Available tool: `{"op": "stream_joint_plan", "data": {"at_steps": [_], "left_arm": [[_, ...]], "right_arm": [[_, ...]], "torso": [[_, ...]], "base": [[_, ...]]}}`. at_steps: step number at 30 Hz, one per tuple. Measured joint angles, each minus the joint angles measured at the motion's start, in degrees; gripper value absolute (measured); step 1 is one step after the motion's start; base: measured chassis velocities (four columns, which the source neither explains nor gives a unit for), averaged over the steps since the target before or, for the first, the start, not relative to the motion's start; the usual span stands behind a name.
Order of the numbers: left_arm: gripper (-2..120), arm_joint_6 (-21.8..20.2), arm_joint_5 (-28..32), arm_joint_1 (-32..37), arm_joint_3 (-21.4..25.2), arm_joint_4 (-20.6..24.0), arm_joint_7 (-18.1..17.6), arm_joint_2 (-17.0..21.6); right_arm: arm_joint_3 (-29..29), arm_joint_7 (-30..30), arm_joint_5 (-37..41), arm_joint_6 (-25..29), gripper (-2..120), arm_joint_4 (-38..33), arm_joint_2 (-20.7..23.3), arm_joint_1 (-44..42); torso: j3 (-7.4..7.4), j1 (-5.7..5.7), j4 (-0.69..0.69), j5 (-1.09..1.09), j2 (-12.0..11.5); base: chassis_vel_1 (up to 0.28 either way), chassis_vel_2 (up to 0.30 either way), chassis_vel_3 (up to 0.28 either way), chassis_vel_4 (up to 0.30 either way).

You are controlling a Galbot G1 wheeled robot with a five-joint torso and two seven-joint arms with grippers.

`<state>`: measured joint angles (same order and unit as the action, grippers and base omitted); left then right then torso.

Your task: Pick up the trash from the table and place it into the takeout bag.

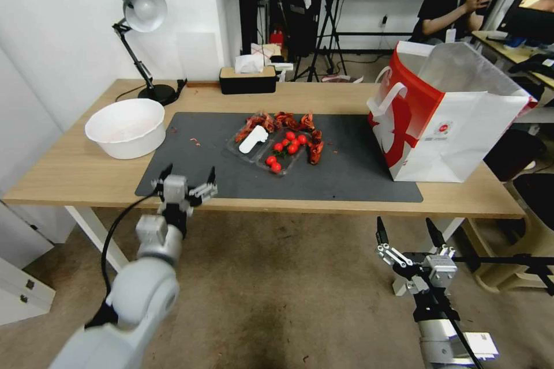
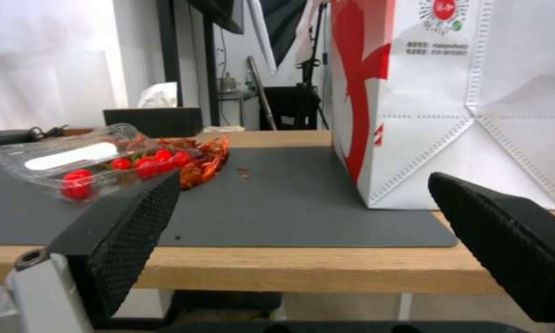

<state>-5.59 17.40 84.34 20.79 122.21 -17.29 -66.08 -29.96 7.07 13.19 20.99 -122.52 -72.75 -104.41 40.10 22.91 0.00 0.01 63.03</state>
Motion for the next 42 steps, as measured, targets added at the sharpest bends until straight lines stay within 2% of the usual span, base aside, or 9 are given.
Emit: {"op": "stream_joint_plan", "data": {"at_steps": [8,19,42], "left_arm": [[100,2.8,-1.0,4.1,0.9,1.0,1.0,-3.2],[100,3.9,-0.7,6.5,0.1,0.5,2.9,-6.1],[100,5.3,-0.5,8.0,1.6,0.3,4.0,-6.2]], "right_arm": [[-0.4,-1.5,3.5,-1.1,100,0.0,1.7,1.6],[-0.8,-2.7,4.4,-2.8,100,0.2,2.1,3.5],[-0.6,-3.3,4.6,-3.0,100,1.1,2.0,3.4]], "torso": [[0.0,0.0,0.0,0.0,0.0],[0.0,0.01,0.0,-0.01,0.0],[0.0,0.01,0.0,-0.01,0.0]], "base": [[0.0,0.0,0.0,0.0],[0.0,0.0,0.0,0.0],[0.0,0.0,0.0,0.0]]}}
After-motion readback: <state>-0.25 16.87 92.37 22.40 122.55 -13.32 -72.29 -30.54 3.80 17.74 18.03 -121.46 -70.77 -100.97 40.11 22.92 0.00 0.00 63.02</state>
